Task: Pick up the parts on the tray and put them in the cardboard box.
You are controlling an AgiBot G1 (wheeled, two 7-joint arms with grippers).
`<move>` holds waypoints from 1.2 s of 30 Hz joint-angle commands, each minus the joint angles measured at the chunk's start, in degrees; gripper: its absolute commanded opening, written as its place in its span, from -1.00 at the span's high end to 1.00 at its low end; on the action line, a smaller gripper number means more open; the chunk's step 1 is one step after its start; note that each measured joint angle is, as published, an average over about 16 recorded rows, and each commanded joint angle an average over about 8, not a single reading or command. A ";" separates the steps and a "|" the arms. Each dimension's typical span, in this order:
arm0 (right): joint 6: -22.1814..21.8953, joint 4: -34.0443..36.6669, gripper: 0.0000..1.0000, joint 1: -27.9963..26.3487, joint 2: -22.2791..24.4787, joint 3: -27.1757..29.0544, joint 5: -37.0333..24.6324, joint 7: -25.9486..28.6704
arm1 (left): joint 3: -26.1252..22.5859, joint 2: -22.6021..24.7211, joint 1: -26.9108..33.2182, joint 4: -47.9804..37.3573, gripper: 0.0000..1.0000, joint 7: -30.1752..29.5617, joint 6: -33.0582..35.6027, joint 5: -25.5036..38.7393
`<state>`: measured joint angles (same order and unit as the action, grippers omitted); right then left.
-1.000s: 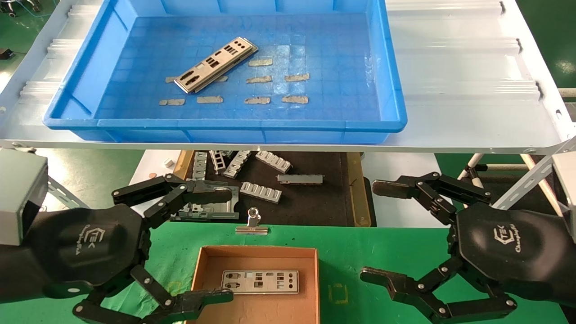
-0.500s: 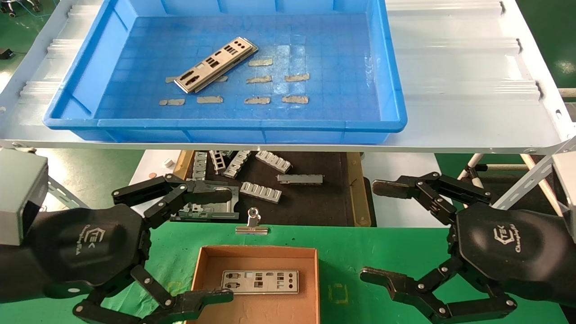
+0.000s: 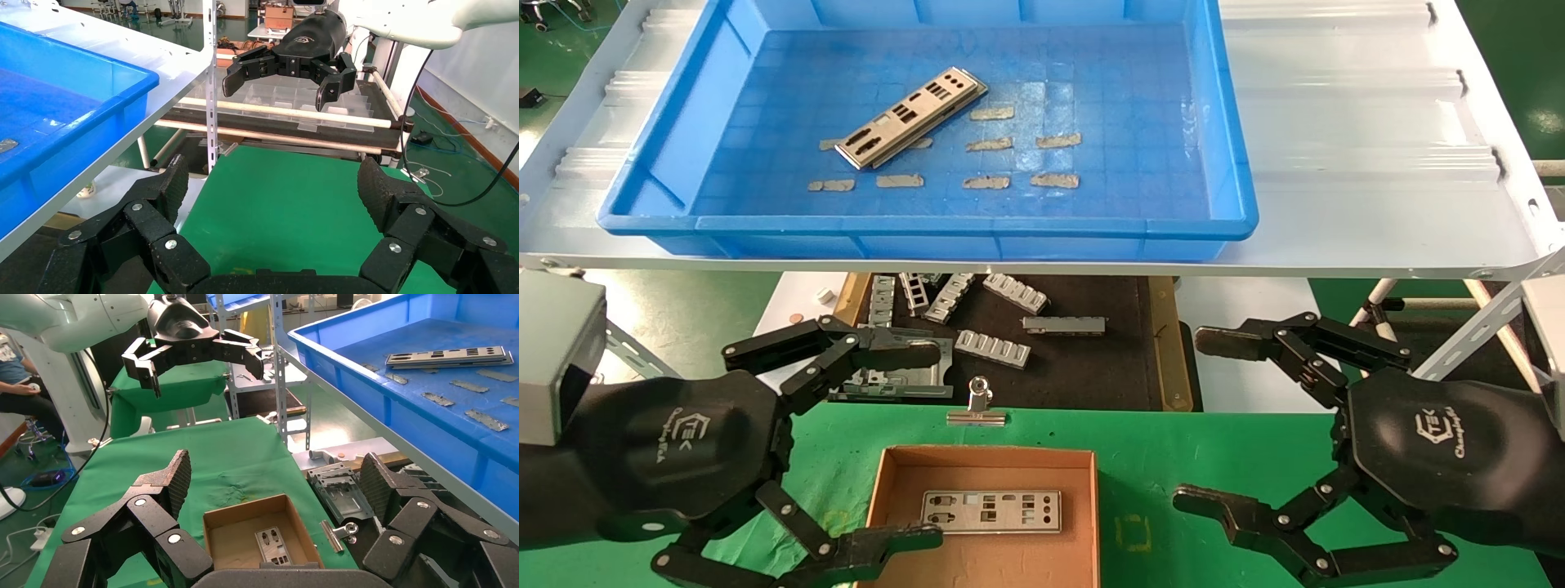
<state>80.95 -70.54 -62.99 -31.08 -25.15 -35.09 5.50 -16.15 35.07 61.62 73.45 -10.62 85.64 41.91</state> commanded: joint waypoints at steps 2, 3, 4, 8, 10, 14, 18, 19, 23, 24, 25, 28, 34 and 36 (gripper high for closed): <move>0.00 0.00 -1.00 0.00 0.00 0.00 0.00 0.00 | 0.00 0.00 0.00 0.00 -1.00 0.00 0.00 0.00; 0.00 0.00 -1.00 0.00 0.00 0.00 0.00 0.00 | 0.00 0.00 0.00 0.00 -1.00 0.00 0.00 0.00; 0.00 0.00 -1.00 0.00 0.00 0.00 0.00 0.00 | 0.00 0.00 0.00 0.00 -1.00 0.00 0.00 0.00; 0.00 0.00 -1.00 0.00 0.00 0.00 0.00 0.00 | 0.00 0.00 0.00 0.00 -1.00 0.00 0.00 0.00; 0.00 0.00 -1.00 0.00 0.00 0.00 0.00 0.00 | 0.00 0.00 0.00 0.00 -1.00 0.00 0.00 0.00; 0.00 0.00 -1.00 0.00 0.00 0.00 0.00 0.00 | 0.00 0.00 0.00 0.00 -1.00 0.00 0.00 0.00; 0.00 0.00 -1.00 0.00 0.00 0.00 0.00 0.00 | 0.00 0.00 0.00 0.00 -1.00 0.00 0.00 0.00; 0.00 0.00 -1.00 0.00 0.00 0.00 0.00 0.00 | 0.00 0.00 0.00 0.00 -1.00 0.00 0.00 0.00; 0.00 0.00 -1.00 0.00 0.00 0.00 0.00 0.00 | 0.00 0.00 0.00 0.00 -1.00 0.00 0.00 0.00; 0.00 0.00 -1.00 0.00 0.00 0.00 0.00 0.00 | 0.00 0.00 0.00 0.00 -1.00 0.00 0.00 0.00; 0.00 0.00 -1.00 0.00 0.00 0.00 0.00 0.00 | 0.00 0.00 0.00 0.00 -1.00 0.00 0.00 0.00; 0.00 0.00 -1.00 0.00 0.00 0.00 0.00 0.00 | 0.00 0.00 0.00 0.00 -1.00 0.00 0.00 0.00; 0.00 0.00 -1.00 0.00 0.00 0.00 0.00 0.00 | 0.00 0.00 0.00 0.00 -1.00 0.00 0.00 0.00; 0.00 0.00 -1.00 0.00 0.00 0.00 0.00 0.00 | 0.00 0.00 0.00 0.00 -1.00 0.00 0.00 0.00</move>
<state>80.95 -70.54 -62.99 -31.08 -25.15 -35.09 5.50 -16.15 35.07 61.61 73.45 -10.62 85.64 41.90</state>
